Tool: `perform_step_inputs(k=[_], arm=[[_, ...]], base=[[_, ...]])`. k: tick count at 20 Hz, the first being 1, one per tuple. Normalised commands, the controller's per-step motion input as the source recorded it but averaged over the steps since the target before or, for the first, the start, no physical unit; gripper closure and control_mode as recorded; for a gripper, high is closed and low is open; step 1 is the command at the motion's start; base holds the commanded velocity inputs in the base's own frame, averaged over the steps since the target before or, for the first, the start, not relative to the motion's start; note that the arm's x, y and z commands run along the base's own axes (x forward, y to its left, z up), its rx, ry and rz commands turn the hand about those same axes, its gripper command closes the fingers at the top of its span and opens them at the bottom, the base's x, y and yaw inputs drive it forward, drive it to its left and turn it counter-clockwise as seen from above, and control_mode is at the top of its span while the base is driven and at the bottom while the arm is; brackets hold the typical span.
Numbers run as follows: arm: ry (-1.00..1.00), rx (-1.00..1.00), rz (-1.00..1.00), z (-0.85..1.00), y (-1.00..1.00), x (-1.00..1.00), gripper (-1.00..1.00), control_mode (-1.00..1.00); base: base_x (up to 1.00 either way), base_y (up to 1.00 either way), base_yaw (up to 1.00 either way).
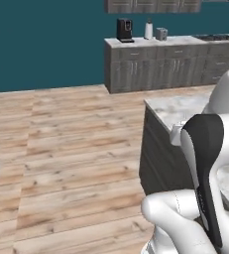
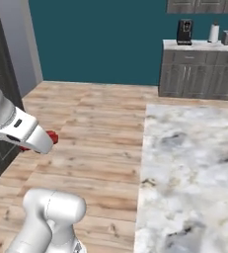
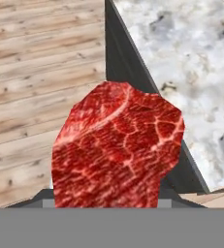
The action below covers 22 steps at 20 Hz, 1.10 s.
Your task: Retrieve the steak from the fridge and place it on the cutting board.
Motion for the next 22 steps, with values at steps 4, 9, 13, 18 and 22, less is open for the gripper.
perform_step_inputs(k=[4, 9, 13, 18, 22], arm=[[0.00, 0.00, 0.00, 0.00, 0.00, 0.00, 1.00, 1.00], [0.00, 0.00, 0.00, 0.00, 0.00, 0.00, 1.00, 1.00], [0.00, 0.00, 0.00, 0.00, 0.00, 0.00, 1.00, 1.00], [0.00, 0.00, 0.00, 0.00, 0.00, 0.00, 1.00, 1.00], [0.00, 0.00, 0.00, 0.00, 0.00, 0.00, 1.00, 1.00]], base=[[0.71, 0.45, 0.00], [0.75, 0.47, 0.00], [0.83, 0.34, 0.00], [0.98, 0.24, 0.00], [0.97, 0.22, -0.05]])
